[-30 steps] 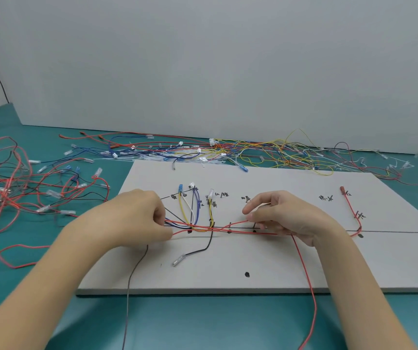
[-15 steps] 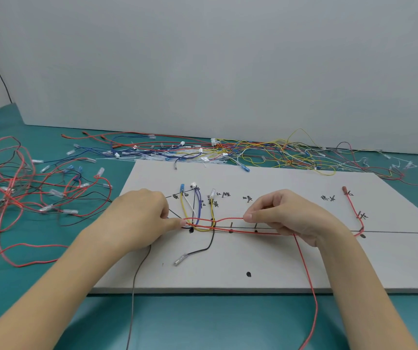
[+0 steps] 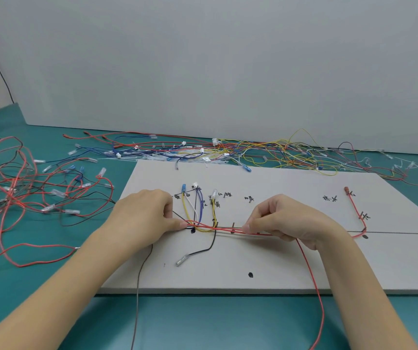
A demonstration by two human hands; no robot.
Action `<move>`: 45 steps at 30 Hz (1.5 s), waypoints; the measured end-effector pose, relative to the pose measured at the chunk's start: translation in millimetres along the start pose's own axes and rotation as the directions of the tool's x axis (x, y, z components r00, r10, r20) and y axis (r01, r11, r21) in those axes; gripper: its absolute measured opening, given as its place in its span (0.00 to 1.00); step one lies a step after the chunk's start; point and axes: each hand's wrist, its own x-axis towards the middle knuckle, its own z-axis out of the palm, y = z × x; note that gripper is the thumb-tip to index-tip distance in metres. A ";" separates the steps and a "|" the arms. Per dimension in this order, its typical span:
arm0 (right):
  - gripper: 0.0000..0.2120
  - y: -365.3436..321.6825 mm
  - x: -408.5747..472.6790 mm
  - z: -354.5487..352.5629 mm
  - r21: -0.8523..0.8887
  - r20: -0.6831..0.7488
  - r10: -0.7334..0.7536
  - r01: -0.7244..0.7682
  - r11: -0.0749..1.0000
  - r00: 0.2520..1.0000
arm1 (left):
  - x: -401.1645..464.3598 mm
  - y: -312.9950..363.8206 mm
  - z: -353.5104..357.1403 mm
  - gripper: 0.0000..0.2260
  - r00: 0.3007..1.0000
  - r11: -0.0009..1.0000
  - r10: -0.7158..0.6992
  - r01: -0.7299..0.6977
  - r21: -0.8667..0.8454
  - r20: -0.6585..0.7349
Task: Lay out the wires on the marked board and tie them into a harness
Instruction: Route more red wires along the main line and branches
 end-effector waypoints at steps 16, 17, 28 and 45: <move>0.02 3.7 -6.4 -6.0 -0.058 0.081 -0.060 0.065 0.996 0.995 | 3.8 9.3 6.3 0.17 0.957 0.837 0.278 -0.195 -0.511 0.090; 0.02 4.3 -5.8 -7.1 -0.056 0.065 -0.060 0.064 0.996 0.996 | 2.7 11.0 6.8 0.17 0.960 0.849 0.267 -0.191 -0.492 0.088; 0.04 3.8 -8.9 -16.7 0.107 -0.046 -0.143 0.147 0.983 0.989 | -0.1 23.6 24.6 0.12 0.973 0.895 0.190 -0.228 -0.383 -0.133; 0.08 4.2 6.9 -5.0 0.141 -0.281 -0.020 0.062 0.988 0.960 | -2.6 29.7 31.7 0.07 0.933 0.890 0.326 -0.357 -0.282 -0.154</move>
